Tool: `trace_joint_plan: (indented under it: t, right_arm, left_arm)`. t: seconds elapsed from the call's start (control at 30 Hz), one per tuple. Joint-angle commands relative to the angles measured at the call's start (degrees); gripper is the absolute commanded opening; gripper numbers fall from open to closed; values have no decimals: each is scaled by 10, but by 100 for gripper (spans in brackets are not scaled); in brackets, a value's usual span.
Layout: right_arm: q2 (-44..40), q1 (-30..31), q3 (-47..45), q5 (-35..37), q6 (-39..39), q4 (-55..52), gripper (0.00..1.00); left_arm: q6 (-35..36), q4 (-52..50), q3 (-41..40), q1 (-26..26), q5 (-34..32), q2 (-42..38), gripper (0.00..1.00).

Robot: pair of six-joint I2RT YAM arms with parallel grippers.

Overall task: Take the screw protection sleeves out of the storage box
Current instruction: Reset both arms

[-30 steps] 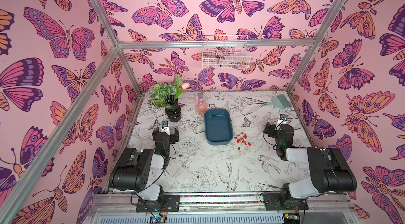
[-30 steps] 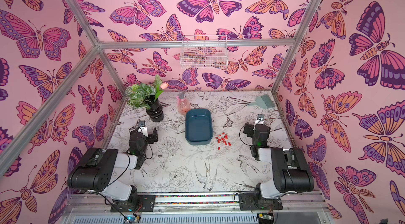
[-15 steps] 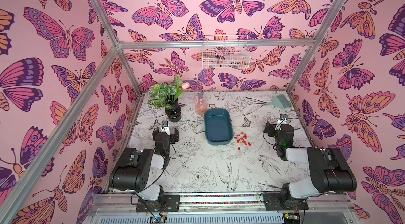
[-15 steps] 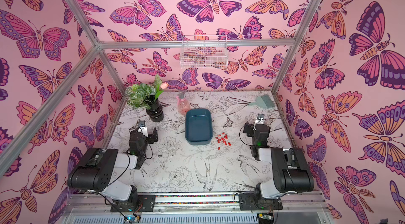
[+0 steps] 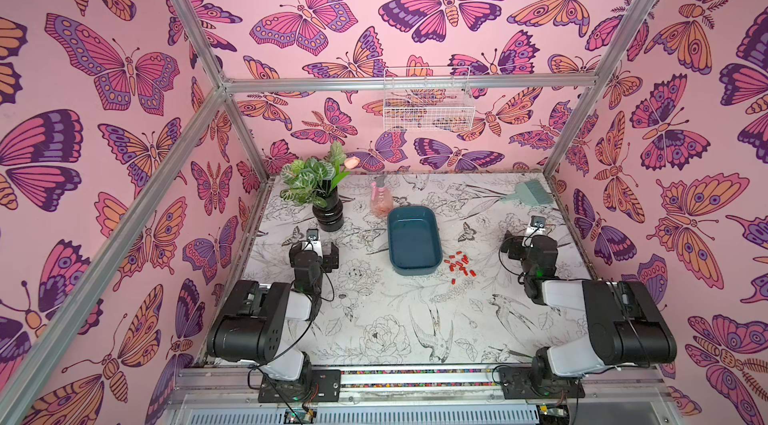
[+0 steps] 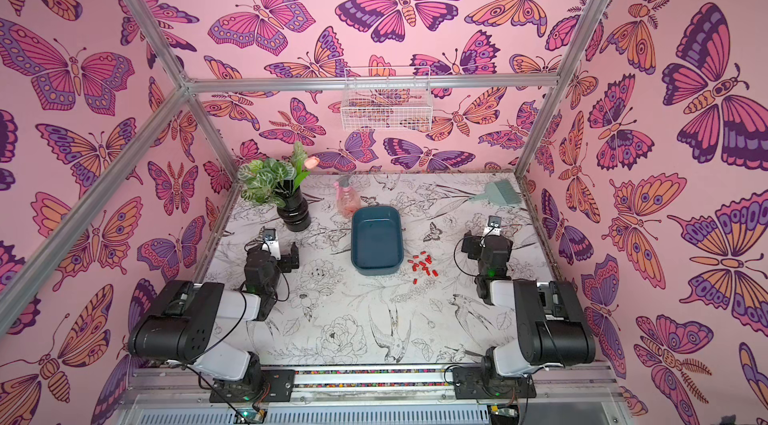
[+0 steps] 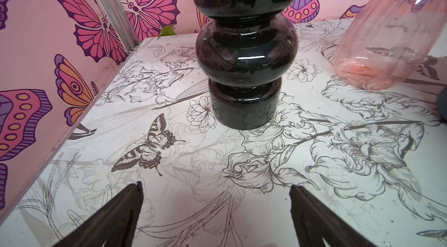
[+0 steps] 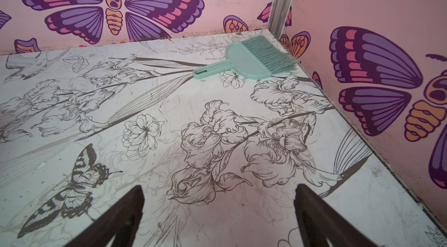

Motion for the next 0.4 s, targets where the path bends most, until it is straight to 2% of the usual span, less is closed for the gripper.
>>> trace_joint_plan:
  t: [0.0, 0.1, 0.37]
  right_arm:
    - [4, -3, -3, -4, -1, 7, 99]
    - [4, -3, -2, -4, -1, 7, 99]
    - [4, -3, -3, -4, -2, 7, 99]
  left_arm:
    - [-8, -14, 16, 7, 16, 1, 100]
    - [-15, -40, 22, 20, 46, -1, 100]
    - [-13, -24, 19, 17, 35, -3, 100]
